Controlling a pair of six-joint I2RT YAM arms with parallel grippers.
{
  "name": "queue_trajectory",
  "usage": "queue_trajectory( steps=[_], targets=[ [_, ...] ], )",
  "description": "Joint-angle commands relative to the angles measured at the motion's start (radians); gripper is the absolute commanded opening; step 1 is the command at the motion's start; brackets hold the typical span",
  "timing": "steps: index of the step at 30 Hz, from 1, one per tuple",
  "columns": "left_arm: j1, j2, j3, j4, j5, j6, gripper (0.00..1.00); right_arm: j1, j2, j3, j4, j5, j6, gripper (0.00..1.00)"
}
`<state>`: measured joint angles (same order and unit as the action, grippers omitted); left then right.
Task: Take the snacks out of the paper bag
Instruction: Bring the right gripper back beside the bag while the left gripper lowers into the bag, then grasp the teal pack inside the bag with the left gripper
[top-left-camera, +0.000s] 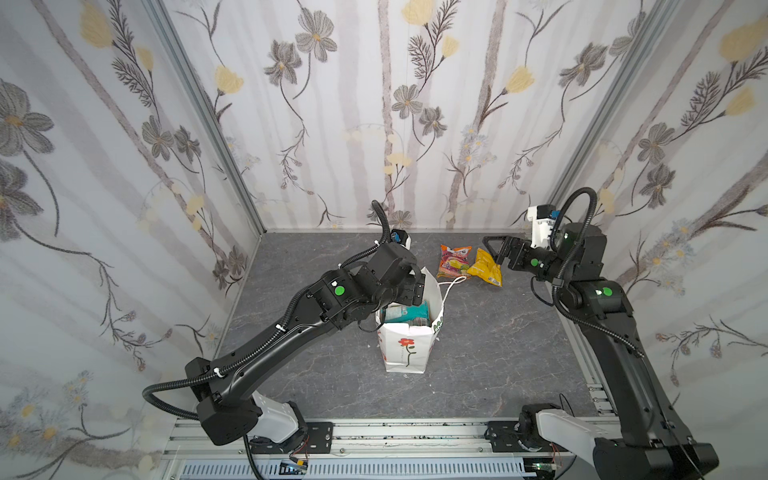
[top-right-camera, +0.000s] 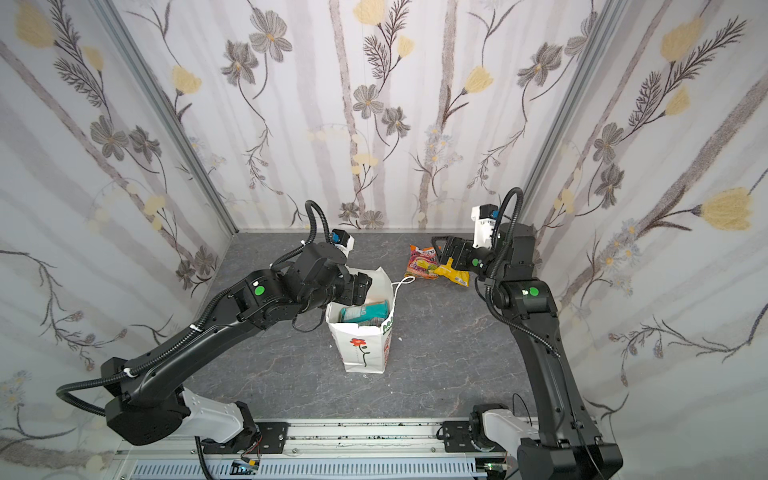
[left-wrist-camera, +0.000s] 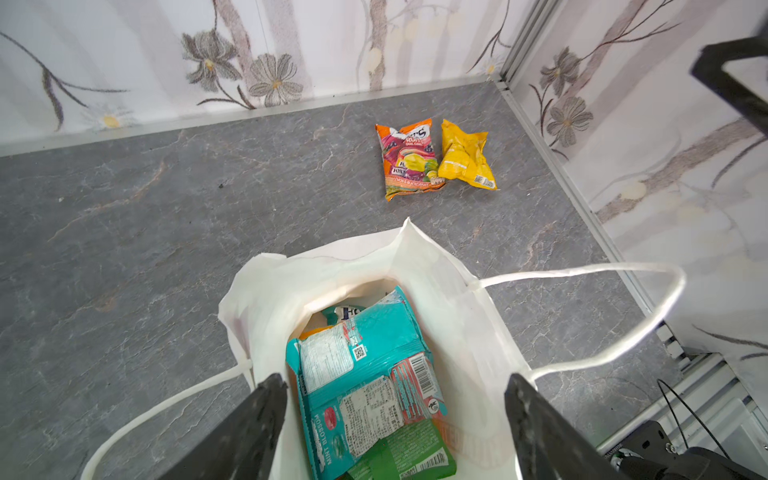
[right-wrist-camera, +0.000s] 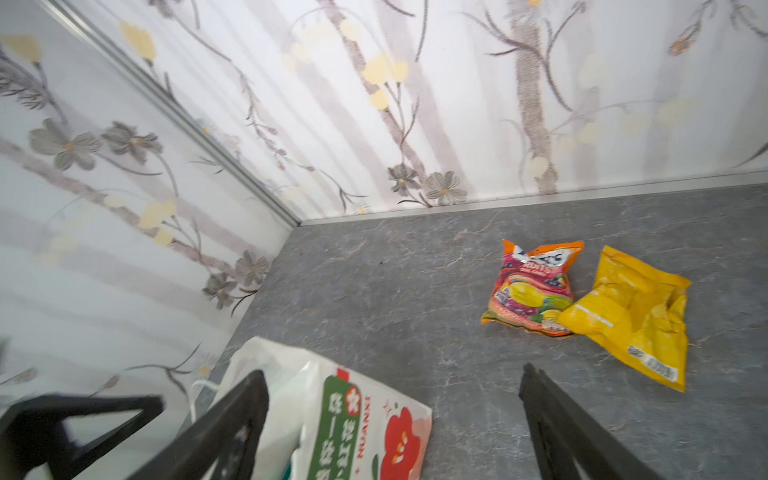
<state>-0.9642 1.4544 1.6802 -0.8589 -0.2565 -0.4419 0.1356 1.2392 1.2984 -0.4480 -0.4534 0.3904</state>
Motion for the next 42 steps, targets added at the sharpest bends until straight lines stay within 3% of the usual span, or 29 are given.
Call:
queue_trajectory(
  steps=[1,7,11,22,27,42],
  targets=[
    [0.012,0.037,0.032,-0.078,0.026,-0.058,0.78,0.054,-0.075,-0.036,0.003,-0.057,0.059,0.98],
    [0.019,0.145,0.099,-0.174,0.103,-0.094,0.66,0.131,-0.151,-0.012,-0.084,-0.151,0.087,0.99],
    [0.019,0.199,0.104,-0.19,0.157,-0.1,0.65,0.17,-0.167,0.014,-0.127,-0.183,0.087,0.99],
    [0.019,0.305,0.076,-0.17,0.124,-0.083,0.65,0.306,-0.116,0.089,-0.273,-0.225,-0.01,0.99],
    [0.026,0.327,0.034,-0.131,0.181,-0.102,0.67,0.327,-0.109,0.094,-0.304,-0.187,-0.028,0.99],
    [0.024,0.337,-0.109,-0.045,0.154,-0.091,0.78,0.329,-0.118,0.098,-0.296,-0.159,-0.035,0.99]
  ],
)
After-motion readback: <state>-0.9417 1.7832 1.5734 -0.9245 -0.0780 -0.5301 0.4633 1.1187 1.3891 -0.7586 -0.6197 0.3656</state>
